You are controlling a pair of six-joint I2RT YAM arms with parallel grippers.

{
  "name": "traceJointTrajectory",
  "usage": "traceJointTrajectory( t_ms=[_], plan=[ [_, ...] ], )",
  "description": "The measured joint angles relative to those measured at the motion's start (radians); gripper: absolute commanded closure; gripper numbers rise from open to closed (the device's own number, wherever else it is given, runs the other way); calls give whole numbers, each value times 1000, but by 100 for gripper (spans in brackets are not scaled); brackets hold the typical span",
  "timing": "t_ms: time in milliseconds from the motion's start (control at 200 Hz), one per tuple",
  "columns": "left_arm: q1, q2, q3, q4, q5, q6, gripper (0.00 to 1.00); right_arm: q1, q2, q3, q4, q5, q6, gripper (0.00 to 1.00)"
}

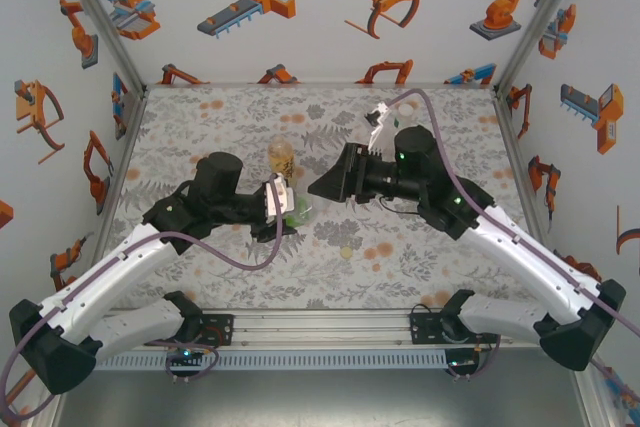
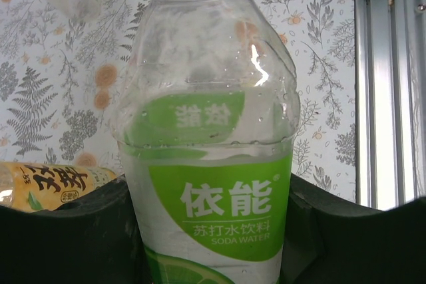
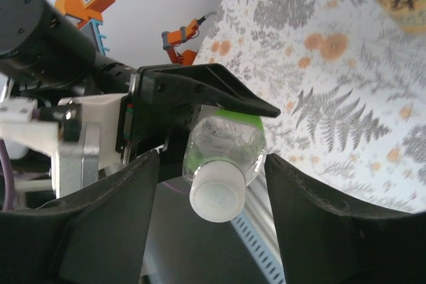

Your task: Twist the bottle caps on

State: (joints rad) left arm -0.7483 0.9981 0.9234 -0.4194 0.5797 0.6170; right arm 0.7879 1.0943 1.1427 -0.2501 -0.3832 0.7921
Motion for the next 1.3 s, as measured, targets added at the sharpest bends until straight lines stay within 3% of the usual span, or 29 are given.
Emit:
traceJointTrajectory(
  t_ms=[250,431,636,846,1297],
  plan=[
    [0,0,0,0,41,2,100,0,-69,-16,31,-102,-406,40],
    [0,0,0,-1,71,5,100,0,-59,6,-74,-237,-774,40],
    [0,0,0,-8,98,8,100,0,-9,81,-171,-357,-1067,43],
    [0,8,0,-13,102,15,100,0,29,97,-191,-420,-1191,52],
    [0,8,0,-15,114,15,100,0,40,97,-191,-436,-1234,55]
  ],
)
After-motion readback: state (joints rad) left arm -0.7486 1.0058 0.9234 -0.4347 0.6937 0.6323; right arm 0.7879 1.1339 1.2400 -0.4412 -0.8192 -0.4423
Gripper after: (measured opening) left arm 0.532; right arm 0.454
